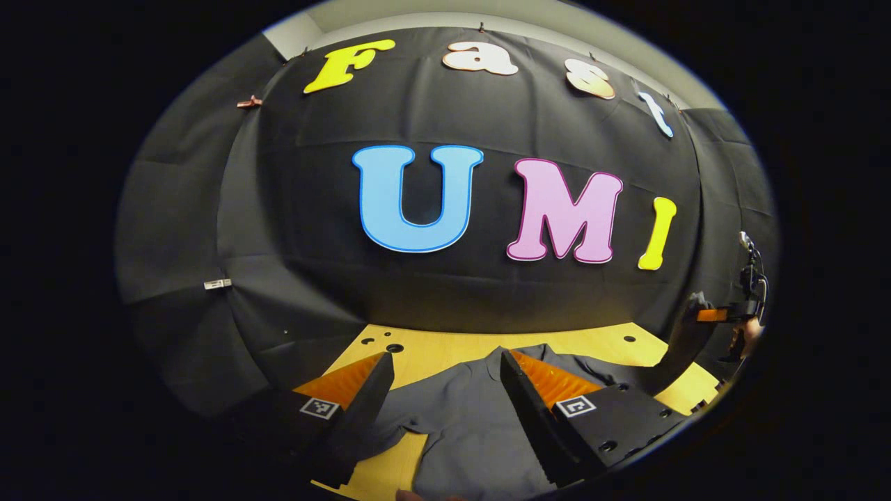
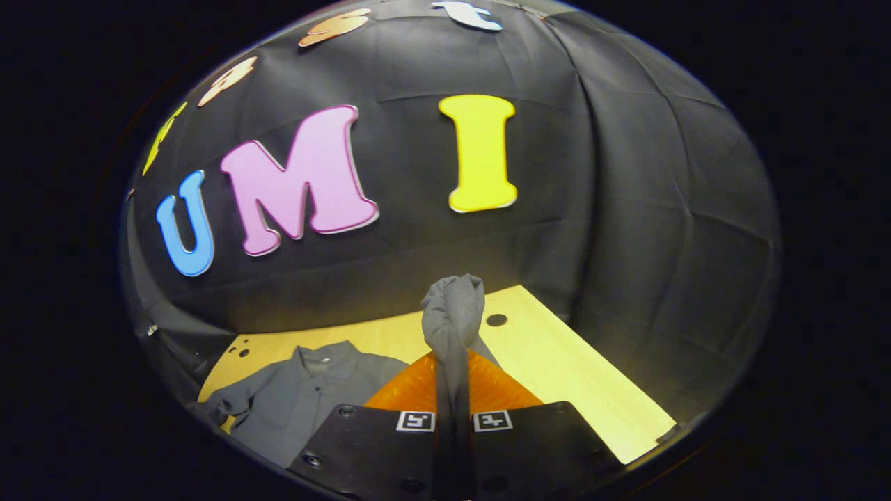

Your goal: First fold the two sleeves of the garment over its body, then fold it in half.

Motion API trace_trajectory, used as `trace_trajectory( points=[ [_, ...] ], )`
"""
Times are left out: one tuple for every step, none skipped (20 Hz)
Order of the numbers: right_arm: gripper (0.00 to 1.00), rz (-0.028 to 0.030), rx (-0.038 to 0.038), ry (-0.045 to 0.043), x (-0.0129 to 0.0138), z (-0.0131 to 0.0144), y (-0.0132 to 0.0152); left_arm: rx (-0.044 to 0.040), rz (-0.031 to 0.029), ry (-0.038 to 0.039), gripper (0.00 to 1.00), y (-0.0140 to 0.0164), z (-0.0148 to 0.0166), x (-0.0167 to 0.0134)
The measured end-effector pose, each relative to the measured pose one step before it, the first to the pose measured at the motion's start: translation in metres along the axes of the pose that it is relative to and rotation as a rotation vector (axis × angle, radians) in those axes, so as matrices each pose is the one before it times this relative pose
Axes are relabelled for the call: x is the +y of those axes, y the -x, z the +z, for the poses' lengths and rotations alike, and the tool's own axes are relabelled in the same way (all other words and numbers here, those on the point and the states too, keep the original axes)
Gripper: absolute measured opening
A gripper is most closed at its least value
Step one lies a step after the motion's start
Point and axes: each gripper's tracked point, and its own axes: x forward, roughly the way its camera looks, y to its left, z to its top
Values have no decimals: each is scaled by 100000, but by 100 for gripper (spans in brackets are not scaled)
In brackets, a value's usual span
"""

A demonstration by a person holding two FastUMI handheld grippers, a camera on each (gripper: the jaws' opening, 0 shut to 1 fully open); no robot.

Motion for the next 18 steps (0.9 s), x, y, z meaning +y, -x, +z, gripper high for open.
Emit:
trace_trajectory(
  points=[
    [5,2042,-699,437,1697,202,233,398,-35,267,97,13,-370,717],
    [5,2050,-527,261,1727,131,136,139,274,-30,97,71,-286,847],
    [5,1980,-109,544,1682,-262,-62,251,432,46,98,46,-210,826],
    [5,1797,507,1073,1613,-296,-92,276,491,250,98,84,-368,958],
    [5,1821,831,1442,1571,-466,-62,22,555,377,99,159,-240,815],
    [5,2120,1380,1383,1676,-601,-212,94,349,175,99,151,-362,788],
    [5,2745,1518,912,1749,-684,-293,87,423,-468,99,132,-367,765],
    [5,2223,1179,767,1734,-569,-278,183,391,-990,99,-15,-530,751],
    [5,2416,1062,570,1347,-524,-410,449,447,-1165,99,207,-397,776],
    [5,2092,947,465,1559,-445,-448,476,507,-903,99,65,-646,741],
    [5,2090,960,692,1639,-602,-559,662,783,-381,99,140,-469,836],
    [5,1890,1226,918,1423,-546,-488,726,812,302,99,95,-396,904],
    [5,1480,1000,1141,1308,-610,-466,596,781,745,99,115,-320,839],
    [5,1402,1291,936,1274,-601,-637,392,945,787,99,110,-422,890],
    [5,829,1306,798,1079,-690,-606,343,826,745,99,-1,-184,744],
    [5,724,1376,641,986,-735,-678,188,785,520,99,-25,-280,707],
    [5,604,1693,518,951,-892,-587,182,546,273,99,-26,-152,608],
    [5,295,1860,762,800,-876,-739,167,630,72,99,204,-371,663]
  ],
)
